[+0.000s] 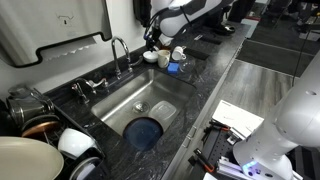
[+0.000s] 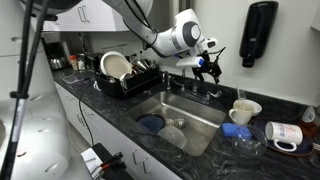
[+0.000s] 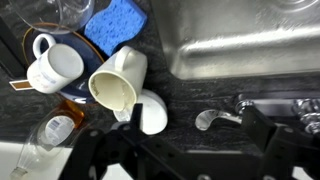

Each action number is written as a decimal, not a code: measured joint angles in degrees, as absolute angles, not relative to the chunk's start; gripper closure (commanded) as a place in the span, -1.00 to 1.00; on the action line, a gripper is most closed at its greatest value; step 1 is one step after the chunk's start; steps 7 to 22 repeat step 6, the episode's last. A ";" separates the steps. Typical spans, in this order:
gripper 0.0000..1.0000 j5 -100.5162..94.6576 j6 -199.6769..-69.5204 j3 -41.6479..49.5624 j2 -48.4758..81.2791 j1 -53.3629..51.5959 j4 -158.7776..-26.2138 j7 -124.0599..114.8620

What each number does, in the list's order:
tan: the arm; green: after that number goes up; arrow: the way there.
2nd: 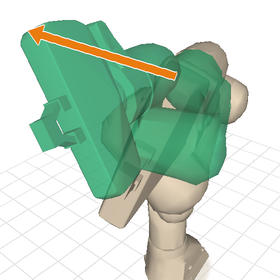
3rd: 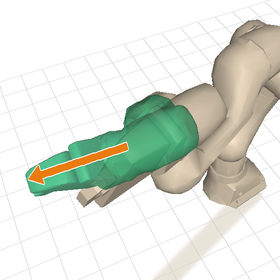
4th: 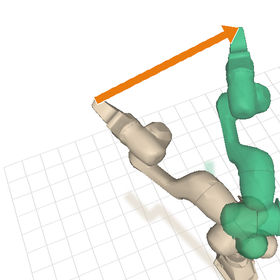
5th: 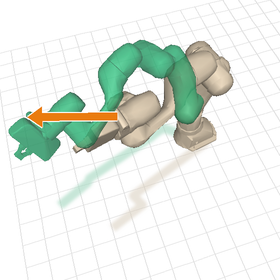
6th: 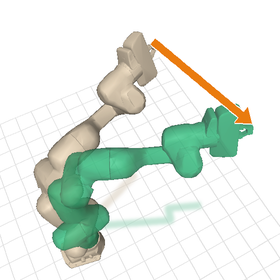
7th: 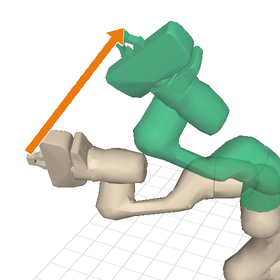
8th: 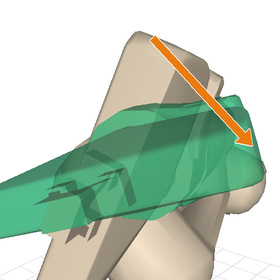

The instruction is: Put the straw inside the mug

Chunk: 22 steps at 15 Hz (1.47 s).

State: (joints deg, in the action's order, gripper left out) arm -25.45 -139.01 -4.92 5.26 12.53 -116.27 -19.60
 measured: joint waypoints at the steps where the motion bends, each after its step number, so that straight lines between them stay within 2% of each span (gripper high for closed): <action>1: -1.00 -20.81 -134.73 -5.72 3.45 12.52 -116.08 -15.33; 6: -1.00 -4.41 -111.86 -1.14 -2.85 9.19 -111.17 2.01; 22: -1.00 -4.41 -111.86 -1.14 -2.85 9.19 -111.17 2.01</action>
